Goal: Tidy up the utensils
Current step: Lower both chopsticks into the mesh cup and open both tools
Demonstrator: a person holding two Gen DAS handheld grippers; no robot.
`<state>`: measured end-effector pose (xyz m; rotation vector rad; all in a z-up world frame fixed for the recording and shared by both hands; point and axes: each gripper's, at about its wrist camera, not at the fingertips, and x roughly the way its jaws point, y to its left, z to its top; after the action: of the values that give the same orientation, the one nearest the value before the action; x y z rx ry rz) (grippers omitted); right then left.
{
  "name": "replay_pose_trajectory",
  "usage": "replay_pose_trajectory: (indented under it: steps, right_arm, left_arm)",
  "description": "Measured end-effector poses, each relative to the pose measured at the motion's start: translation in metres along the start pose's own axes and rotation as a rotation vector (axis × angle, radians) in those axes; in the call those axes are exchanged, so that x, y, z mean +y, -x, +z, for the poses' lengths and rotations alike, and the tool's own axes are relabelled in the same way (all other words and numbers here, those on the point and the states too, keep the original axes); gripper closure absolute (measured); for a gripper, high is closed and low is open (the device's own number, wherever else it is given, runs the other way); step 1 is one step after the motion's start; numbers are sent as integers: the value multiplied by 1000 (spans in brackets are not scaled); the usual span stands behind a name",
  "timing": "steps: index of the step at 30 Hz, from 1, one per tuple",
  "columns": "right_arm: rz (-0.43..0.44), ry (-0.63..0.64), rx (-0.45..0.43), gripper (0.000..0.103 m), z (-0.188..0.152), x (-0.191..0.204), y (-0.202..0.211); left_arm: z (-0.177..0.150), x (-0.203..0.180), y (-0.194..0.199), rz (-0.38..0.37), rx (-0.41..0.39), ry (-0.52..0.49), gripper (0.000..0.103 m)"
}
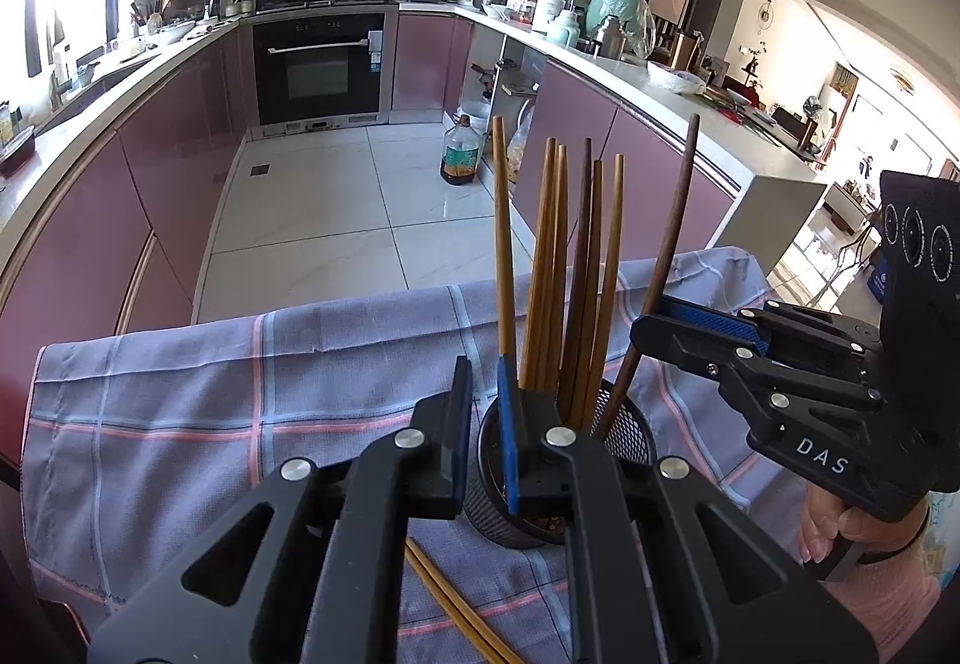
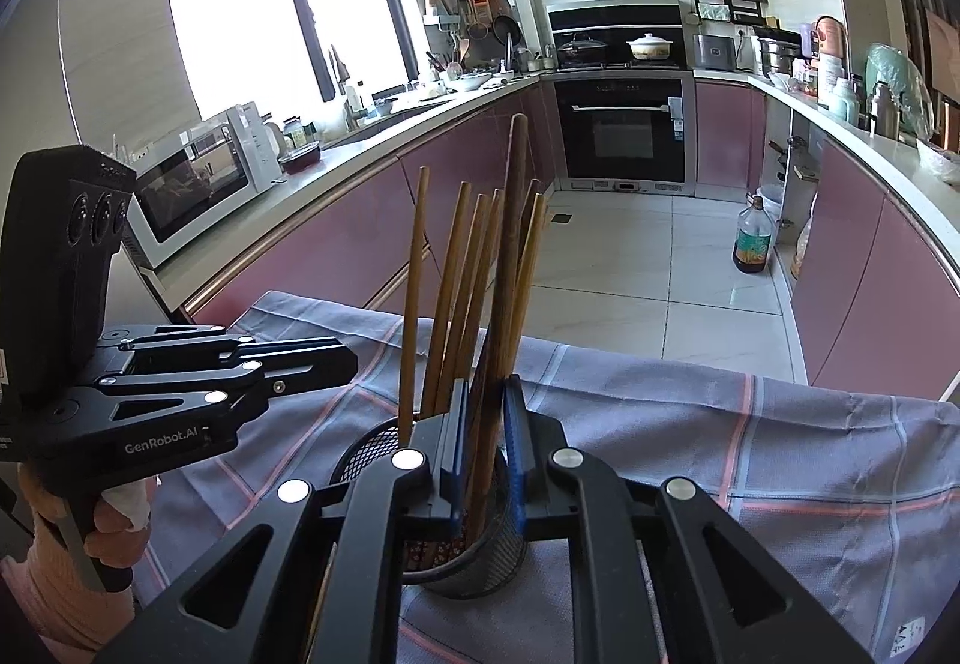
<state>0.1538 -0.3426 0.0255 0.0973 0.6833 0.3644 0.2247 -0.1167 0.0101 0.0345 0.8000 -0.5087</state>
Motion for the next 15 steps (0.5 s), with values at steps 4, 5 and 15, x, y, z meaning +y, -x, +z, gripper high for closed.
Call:
replay_pose_trajectory:
  steps: [4, 5, 15]
  right_arm:
    - [-3, -7, -8, 85, 0, -3, 0]
    - [-5, -9, -11, 85, 0, -3, 1]
    - [48, 23, -64, 83, -11, 8, 28]
  left_arm:
    - [-8, 1, 7, 11, -28, 8, 91]
    - [-10, 2, 10, 15, -36, 11, 90]
    - [-45, 21, 39, 55, -106, 41, 70]
